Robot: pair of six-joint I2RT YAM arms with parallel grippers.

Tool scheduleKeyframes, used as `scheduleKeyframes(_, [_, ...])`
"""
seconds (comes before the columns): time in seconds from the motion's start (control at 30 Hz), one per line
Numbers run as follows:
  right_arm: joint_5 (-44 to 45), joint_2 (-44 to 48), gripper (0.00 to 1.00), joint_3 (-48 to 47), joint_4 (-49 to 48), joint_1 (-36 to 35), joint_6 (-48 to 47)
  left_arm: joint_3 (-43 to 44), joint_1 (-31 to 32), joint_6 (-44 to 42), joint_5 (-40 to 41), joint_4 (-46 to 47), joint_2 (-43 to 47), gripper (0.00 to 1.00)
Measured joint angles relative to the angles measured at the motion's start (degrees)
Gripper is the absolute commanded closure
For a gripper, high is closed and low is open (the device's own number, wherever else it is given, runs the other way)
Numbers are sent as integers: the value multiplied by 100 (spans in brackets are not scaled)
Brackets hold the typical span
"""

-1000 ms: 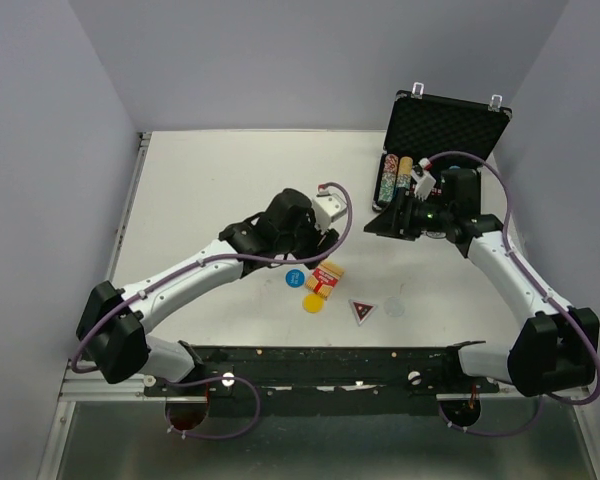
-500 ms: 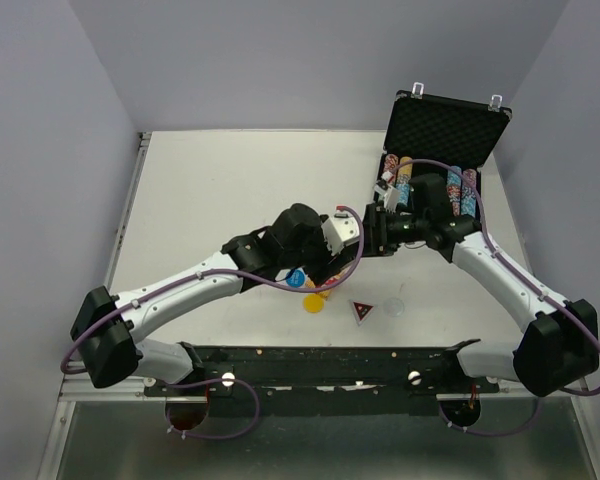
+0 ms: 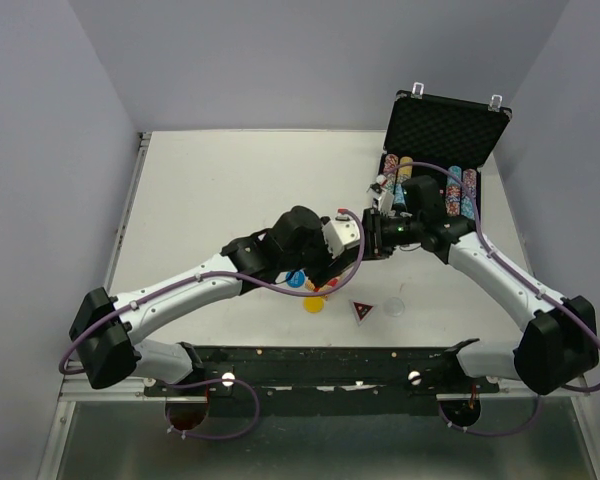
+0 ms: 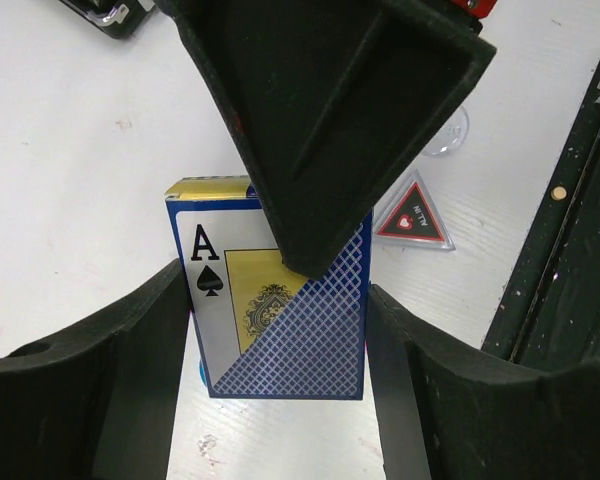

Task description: Pack up texas hold em set

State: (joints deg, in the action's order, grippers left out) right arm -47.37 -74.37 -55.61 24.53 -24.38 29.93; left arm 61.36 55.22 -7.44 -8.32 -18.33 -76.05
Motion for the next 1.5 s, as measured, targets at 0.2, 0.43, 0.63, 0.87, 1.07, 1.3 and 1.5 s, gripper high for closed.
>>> scheduleKeyframes(0.2, [190, -11, 99, 13, -44, -15, 94, 0, -2, -7, 122, -31, 20, 42])
scheduleKeyframes(0.43, [907, 92, 99, 90, -96, -83, 293, 0, -2, 2, 203, -28, 63, 1])
scheduleKeyframes(0.63, [1860, 114, 99, 92, -96, 26, 289, 0, 2, 20, 179, 87, 396, 1])
scheduleKeyframes(0.87, [2291, 74, 99, -2, -114, 1259, -87, 0, -332, 155, -22, 212, 859, 1])
scheduleKeyframes(1.07, [2455, -522, 99, -448, -590, 2649, -348, 0, -1331, 538, -175, 343, 1235, 1])
scheduleKeyframes(1.3, [2511, -1794, 99, -1388, -1290, 3442, -505, 0, -2098, 907, -184, 369, 1340, 1])
scheduleKeyframes(1.5, [2481, -2820, 99, -2100, -1587, 3595, -726, 0, -2153, 977, -184, 391, 1377, 1])
